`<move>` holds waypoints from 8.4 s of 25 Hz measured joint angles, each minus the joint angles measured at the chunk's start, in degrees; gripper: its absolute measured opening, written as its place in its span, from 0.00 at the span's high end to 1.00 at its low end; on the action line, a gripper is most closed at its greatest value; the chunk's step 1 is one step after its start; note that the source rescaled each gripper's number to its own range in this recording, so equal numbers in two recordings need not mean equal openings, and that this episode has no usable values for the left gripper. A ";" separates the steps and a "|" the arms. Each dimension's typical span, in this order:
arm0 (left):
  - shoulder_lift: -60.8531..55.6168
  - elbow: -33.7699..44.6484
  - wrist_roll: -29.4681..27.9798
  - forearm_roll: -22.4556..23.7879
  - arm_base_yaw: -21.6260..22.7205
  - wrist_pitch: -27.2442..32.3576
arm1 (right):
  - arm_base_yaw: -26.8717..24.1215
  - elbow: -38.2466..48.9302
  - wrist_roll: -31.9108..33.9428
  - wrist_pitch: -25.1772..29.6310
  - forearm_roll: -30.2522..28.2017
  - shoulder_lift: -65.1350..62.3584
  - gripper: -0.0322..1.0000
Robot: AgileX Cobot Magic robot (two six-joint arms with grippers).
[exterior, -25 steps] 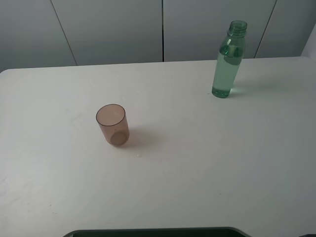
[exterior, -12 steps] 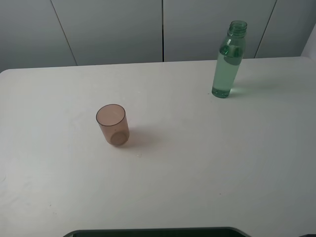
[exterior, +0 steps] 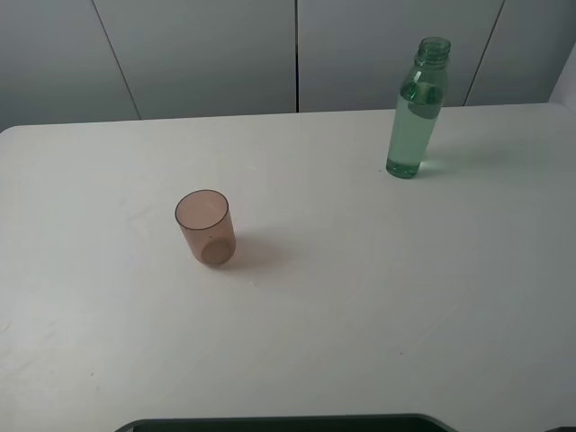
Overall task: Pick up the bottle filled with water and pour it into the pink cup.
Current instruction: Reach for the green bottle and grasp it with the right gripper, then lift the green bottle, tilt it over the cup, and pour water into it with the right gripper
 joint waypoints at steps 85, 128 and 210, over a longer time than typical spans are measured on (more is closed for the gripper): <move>0.00 0.00 0.26 0.00 0.00 0.00 | 11.96 -8.54 12.38 -83.72 -9.01 99.08 0.00; 0.00 0.00 0.04 -0.10 0.00 0.00 | 12.03 -12.18 6.58 -81.54 -8.94 101.93 0.97; 0.00 0.00 0.04 -0.10 0.00 0.00 | 39.31 -8.03 -69.46 -75.52 9.55 91.91 0.97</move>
